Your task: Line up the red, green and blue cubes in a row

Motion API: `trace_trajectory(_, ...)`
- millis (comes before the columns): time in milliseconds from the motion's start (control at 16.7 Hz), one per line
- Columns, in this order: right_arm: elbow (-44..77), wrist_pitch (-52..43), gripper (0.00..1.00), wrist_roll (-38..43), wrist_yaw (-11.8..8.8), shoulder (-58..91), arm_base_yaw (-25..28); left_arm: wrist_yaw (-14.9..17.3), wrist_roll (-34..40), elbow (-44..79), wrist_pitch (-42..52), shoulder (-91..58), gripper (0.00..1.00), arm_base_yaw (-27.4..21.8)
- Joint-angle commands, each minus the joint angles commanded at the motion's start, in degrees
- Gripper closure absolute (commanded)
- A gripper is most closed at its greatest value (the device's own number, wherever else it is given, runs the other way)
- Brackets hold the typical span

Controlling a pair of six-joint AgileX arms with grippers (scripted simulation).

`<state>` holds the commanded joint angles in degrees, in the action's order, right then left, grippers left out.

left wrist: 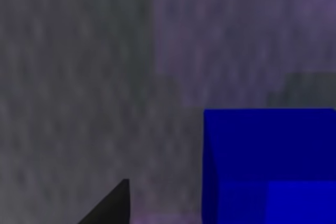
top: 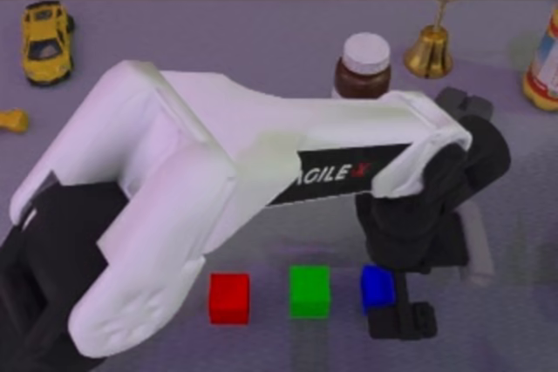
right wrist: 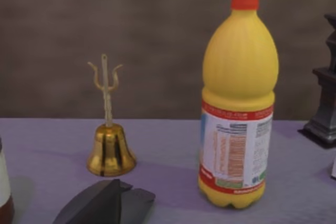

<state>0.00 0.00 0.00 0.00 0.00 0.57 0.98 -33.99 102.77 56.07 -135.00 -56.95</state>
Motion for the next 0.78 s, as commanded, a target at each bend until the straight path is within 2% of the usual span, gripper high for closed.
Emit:
trace_trajectory(300,0.0,0.0,0.0,0.0,0.0,0.0,0.0,0.1,-0.1,0.9,1.0,0.3,0.0,0.0)
trace_trajectory(600,0.0,0.0,0.0,0.0,0.0,0.0,0.0,0.1,0.0,7.2,11.1,3.1,0.0,0.9)
trace_trajectory(780,0.0,0.0,0.0,0.0,0.0,0.0,0.0,0.0,0.0,9.0,13.2,4.2,0.0,1.2)
